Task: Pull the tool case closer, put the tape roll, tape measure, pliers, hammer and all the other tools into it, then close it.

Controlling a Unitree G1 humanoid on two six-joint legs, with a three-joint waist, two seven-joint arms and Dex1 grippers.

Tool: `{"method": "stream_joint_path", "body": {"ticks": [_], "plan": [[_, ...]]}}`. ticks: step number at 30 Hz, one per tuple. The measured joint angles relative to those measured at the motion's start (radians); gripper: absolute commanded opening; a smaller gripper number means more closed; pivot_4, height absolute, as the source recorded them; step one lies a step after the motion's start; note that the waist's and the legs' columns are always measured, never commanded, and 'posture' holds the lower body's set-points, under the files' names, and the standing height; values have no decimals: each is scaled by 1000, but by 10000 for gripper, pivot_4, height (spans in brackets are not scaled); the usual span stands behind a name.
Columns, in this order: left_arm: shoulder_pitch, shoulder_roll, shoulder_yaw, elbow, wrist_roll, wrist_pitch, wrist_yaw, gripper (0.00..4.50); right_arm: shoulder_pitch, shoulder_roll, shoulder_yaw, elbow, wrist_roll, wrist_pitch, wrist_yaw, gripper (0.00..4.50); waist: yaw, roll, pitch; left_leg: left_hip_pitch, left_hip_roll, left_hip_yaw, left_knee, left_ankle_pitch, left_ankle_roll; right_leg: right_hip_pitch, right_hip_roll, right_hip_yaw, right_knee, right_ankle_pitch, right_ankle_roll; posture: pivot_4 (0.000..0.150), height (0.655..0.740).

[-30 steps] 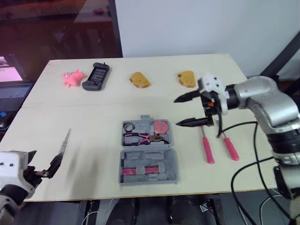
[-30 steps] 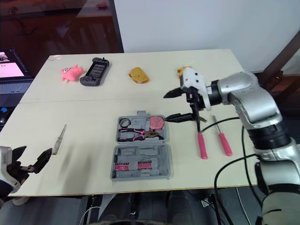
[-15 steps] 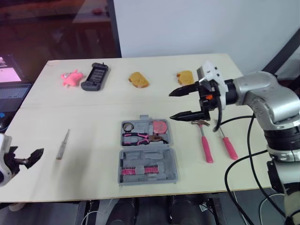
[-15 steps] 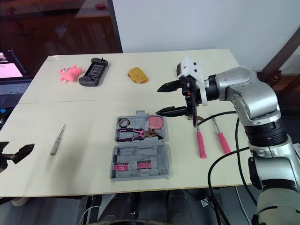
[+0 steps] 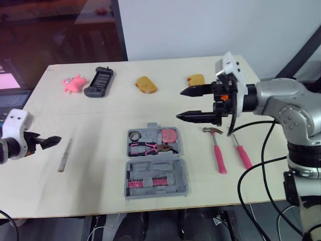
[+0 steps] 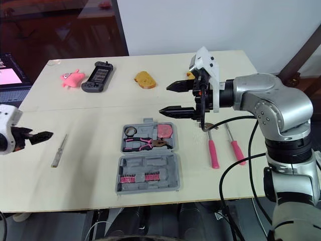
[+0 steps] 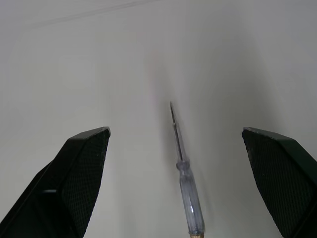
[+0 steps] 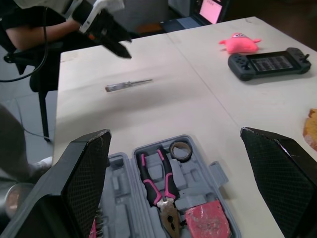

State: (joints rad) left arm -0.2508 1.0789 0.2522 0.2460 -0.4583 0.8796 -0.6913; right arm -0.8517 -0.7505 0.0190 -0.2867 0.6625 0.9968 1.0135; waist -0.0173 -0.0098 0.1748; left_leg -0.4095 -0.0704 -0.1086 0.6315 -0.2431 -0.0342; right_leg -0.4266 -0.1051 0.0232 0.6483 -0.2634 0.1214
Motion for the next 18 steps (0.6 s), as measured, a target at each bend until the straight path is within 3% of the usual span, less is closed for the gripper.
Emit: {"method": "stream_joint_path", "body": {"ticks": [9, 18], "plan": [[-137, -89, -86, 201, 83, -41, -24, 44588, -4, -5, 0, -28, 29, 14, -46, 44169, 0, 0, 0, 0, 0, 0, 2, 1, 0, 0, 0, 0, 2, 0, 0, 1500, 7400], [-135, -190, -120, 261, 143, -65, -1, 44588, -53, -21, 26, 2, 28, 21, -26, 44169, 0, -3, 0, 0, 0, 0, 3, 1, -1, 0, 1, 0, 3, 0, 0, 1500, 7400]]}}
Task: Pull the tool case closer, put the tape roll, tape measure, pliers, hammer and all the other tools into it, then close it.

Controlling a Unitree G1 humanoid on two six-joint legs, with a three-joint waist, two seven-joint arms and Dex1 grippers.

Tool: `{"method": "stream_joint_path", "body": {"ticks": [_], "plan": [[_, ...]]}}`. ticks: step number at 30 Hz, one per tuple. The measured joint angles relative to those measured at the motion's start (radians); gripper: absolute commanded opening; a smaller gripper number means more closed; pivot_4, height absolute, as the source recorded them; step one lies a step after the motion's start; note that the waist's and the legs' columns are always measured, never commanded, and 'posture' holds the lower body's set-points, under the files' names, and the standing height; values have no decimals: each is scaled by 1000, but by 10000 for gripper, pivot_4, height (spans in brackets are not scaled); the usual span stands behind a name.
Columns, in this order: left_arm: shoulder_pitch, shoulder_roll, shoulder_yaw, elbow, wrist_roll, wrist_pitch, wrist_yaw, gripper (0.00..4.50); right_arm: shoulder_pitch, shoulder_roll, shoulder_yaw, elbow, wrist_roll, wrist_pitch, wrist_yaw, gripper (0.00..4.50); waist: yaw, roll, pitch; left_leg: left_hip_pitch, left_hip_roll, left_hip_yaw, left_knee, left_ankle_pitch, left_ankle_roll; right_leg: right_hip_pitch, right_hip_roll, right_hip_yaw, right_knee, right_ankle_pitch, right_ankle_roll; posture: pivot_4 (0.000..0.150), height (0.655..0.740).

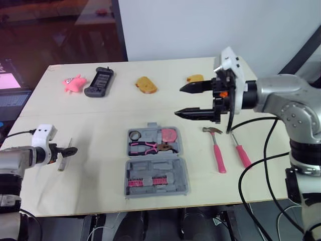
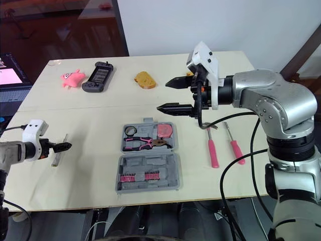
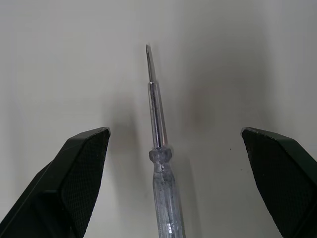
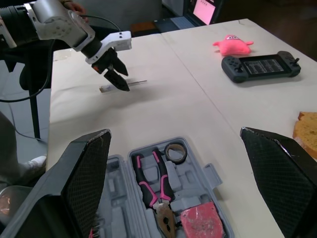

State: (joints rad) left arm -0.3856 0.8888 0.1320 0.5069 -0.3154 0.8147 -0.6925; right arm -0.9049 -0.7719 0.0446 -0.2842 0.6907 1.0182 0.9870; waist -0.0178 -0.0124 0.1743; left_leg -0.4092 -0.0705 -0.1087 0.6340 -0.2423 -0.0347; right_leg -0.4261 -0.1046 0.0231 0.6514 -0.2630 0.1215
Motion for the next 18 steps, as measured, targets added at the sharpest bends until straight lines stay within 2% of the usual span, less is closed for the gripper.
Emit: {"method": "stream_joint_path", "body": {"ticks": [2, 3, 4, 7, 14, 16, 18], "plan": [[3, -11, 0, 0, 3, 1, 6, 44588, -7, -1, 11, 9, -3, -2, 5, 44169, 1, 0, 0, 0, 0, 0, 0, 0, 0, 0, 0, 0, 0, 0, 0, 1500, 7400], [4, -17, 1, 0, 5, 1, 8, 39346, -8, -1, 16, 16, -7, -3, 7, 45000, 1, 0, 0, 0, 0, 0, 0, 0, 0, 0, 0, 0, 0, 0, 0, 1500, 7400], [3, -25, 1, 2, 9, 0, 10, 36927, -11, -1, 23, 23, -12, -4, 7, 45000, 2, 0, 0, 0, 0, 0, 0, 0, 0, 0, 0, 0, 0, 0, 0, 1500, 7400], [-20, -45, 1, 36, 30, -24, 22, 22186, -20, 0, 31, 46, -24, -8, 7, 45000, 3, 0, 0, 0, 0, 0, 0, 0, 0, 0, 0, 0, 1, 0, 0, 1500, 7400], [-51, -71, 2, 65, 64, -31, 26, 22186, -43, -3, 50, 55, -48, -21, 16, 45000, 7, 1, -1, 0, -1, -1, 3, 0, 0, 1, 0, -1, 3, 0, 0, 1500, 7400], [-52, -71, 4, 64, 69, -20, 27, 16339, -43, -8, 51, 55, -52, -21, 17, 45000, 6, 1, -1, 0, -1, -1, 3, 0, 0, 1, 0, -1, 3, 0, 0, 1500, 7400], [-52, -71, 8, 64, 74, -12, 32, 8013, -42, -11, 51, 54, -56, -21, 17, 45000, 5, 1, -1, 0, -1, -1, 3, 0, 0, 1, 0, 0, 3, 0, 0, 1500, 7400]]}}
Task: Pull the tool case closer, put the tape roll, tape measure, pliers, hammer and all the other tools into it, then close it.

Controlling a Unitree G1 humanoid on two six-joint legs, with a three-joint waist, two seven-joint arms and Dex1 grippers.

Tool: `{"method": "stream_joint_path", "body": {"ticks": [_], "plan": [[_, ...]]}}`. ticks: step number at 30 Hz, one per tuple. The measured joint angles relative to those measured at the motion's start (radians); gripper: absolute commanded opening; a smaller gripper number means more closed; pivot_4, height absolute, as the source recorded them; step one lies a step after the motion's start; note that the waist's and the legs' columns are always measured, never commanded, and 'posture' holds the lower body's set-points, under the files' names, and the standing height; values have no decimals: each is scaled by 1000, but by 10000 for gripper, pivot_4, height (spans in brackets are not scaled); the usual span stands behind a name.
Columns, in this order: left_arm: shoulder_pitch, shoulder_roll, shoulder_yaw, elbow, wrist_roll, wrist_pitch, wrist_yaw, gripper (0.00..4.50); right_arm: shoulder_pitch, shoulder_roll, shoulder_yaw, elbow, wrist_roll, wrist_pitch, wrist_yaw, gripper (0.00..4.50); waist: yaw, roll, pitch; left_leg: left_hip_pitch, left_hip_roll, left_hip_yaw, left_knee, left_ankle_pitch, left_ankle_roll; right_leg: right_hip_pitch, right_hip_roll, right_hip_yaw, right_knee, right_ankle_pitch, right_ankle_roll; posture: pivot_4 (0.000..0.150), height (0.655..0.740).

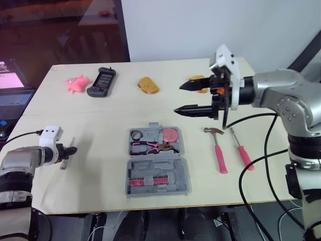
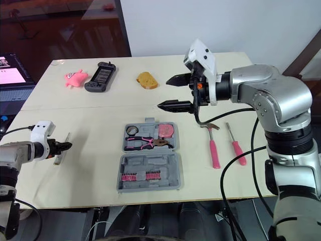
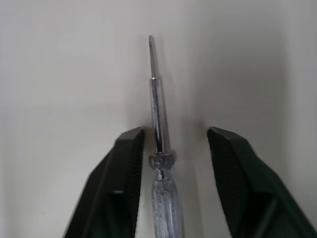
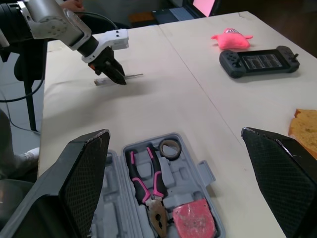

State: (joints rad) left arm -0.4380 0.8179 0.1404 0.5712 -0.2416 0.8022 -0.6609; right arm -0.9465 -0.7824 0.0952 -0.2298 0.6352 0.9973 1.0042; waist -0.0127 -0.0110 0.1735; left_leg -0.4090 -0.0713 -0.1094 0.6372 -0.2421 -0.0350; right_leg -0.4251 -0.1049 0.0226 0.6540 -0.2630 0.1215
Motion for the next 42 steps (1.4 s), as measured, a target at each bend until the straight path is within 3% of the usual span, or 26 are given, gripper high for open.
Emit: {"method": "stream_joint_path", "body": {"ticks": [1, 2, 12, 22, 28, 36, 39, 42], "plan": [[0, 1, 0, 0, 2, 4, 0, 2571, 1, 0, 0, -1, -2, 0, 0, 45000, 0, 0, 0, 0, 0, 0, 0, 0, 0, 0, 0, 0, 0, 0, 0, 1500, 7400], [-4, 4, 3, -3, 2, 8, -2, 925, 3, 0, 0, -1, -4, 0, 0, 45000, 0, 0, 0, 0, 0, 0, 0, 0, 0, 0, 0, 0, 0, 0, 0, 1500, 7400], [-19, 7, -45, -62, 16, 83, -57, 925, 36, -2, 1, -8, -24, -9, -14, 45000, 0, 1, 0, 0, 0, 0, 0, 0, 0, 0, 0, 0, 0, 0, 0, 1500, 7400], [-141, 33, -321, -255, 13, 161, -351, 925, 167, -25, -74, -132, -8, 34, -103, 45000, -3, -1, 0, -2, 0, -1, 4, 0, 1, 0, 1, -1, 0, 0, 0, 1500, 7400], [-197, 12, -438, -204, 51, 144, -420, 925, 239, -7, -129, -240, 57, 99, -195, 45000, -5, -1, 0, -2, 0, 0, 4, -1, 1, 1, 2, -1, 0, 0, 0, 1500, 7400], [-215, -40, -441, -138, 61, 168, -402, 925, 309, 10, -200, -320, 106, 139, -308, 45000, -1, -1, 0, -2, 0, -1, 9, -1, 2, 4, 2, -1, 1, 0, 1, 1500, 7400], [-214, -38, -440, -143, 58, 177, -409, 10433, 318, 10, -203, -322, 117, 144, -328, 45000, -1, -1, 0, -2, 0, -1, 9, -1, 2, 4, 2, -1, 1, 0, 1, 1500, 7400], [-213, -36, -440, -167, 50, 198, -430, 24995, 318, 11, -203, -322, 125, 142, -338, 45000, -1, -1, 0, -2, 1, -1, 9, -1, 2, 4, 2, -1, 2, 0, 1, 1500, 7400]]}}
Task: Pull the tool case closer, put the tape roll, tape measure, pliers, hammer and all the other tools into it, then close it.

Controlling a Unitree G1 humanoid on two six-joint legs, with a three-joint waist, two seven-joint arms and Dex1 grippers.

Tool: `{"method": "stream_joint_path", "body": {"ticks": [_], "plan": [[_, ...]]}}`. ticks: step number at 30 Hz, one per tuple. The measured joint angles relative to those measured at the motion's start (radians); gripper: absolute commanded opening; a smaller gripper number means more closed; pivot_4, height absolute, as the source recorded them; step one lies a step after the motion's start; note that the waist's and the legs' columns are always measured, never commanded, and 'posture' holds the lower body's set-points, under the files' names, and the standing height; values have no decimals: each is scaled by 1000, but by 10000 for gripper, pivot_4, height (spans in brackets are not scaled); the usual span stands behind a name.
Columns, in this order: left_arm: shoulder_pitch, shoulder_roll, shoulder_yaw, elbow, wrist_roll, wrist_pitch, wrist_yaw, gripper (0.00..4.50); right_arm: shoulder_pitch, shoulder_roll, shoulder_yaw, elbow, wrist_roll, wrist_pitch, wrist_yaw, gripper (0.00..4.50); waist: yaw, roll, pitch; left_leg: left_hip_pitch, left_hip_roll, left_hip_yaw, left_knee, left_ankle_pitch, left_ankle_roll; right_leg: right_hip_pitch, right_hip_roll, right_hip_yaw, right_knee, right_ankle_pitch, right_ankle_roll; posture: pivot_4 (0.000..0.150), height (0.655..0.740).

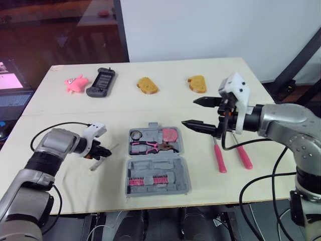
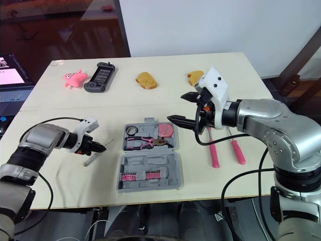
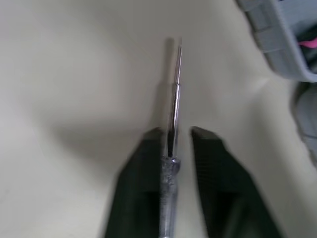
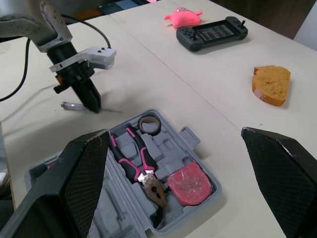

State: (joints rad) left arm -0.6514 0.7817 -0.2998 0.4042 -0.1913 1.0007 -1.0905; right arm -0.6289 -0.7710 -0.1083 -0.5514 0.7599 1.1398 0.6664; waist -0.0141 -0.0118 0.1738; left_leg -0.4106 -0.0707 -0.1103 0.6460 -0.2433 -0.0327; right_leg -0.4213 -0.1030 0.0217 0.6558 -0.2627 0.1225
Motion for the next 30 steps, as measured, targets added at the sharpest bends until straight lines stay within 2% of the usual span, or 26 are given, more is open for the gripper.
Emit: {"method": "stream_joint_path", "body": {"ticks": [9, 14, 25, 28, 30], "plan": [[5, 70, -1, 2, 8, 8, -35, 24995, 5, 25, 8, 4, 0, -37, -31, 45000, -3, 0, 0, 0, 0, 0, 0, 0, 0, 0, 0, 0, 0, 0, 0, 1500, 7400], [63, 105, -15, -49, 13, -47, -71, 24995, 18, 37, 16, 3, 1, -40, -43, 45000, -1, 0, 0, 0, 0, 0, 0, 0, 0, 0, 0, 1, 0, 0, 0, 1500, 7400], [90, 110, -32, -99, 44, -101, -79, 24995, 26, 44, 22, 3, 0, -61, -53, 45000, 0, 0, 0, 0, 0, 0, 0, 0, 0, 0, 0, 0, 0, 0, 0, 1500, 7400], [95, 109, -41, -126, 60, -95, -67, 17650, 26, 44, 22, 3, 0, -62, -53, 45000, 0, 0, 0, 0, 0, 0, 0, 0, 0, 0, 0, 0, 0, 0, 0, 1500, 7400], [102, 109, -49, -142, 73, -88, -60, 7816, 26, 44, 22, 4, 0, -62, -54, 45000, 0, 0, 0, 0, 0, 0, 0, 0, 0, 0, 0, 0, 0, 0, 0, 1500, 7400]]}}
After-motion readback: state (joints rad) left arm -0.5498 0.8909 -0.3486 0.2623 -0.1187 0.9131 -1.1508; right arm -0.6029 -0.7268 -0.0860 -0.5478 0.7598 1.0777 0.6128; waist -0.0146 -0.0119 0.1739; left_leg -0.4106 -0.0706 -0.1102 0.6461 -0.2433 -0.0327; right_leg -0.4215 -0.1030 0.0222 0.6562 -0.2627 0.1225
